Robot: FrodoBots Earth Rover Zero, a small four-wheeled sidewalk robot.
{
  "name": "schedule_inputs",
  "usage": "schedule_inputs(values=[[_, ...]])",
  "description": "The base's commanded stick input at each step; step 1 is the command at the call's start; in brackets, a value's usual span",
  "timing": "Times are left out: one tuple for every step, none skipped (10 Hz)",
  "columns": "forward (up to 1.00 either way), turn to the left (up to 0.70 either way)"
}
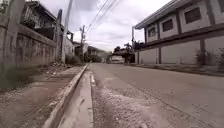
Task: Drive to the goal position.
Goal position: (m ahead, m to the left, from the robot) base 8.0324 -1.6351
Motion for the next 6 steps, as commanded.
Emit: schedule_inputs(values=[[0.06,0.00],[0.06,0.00],[0.05,0.00],[0.05,0.00],[0.06,0.00],[0.06,0.00]])
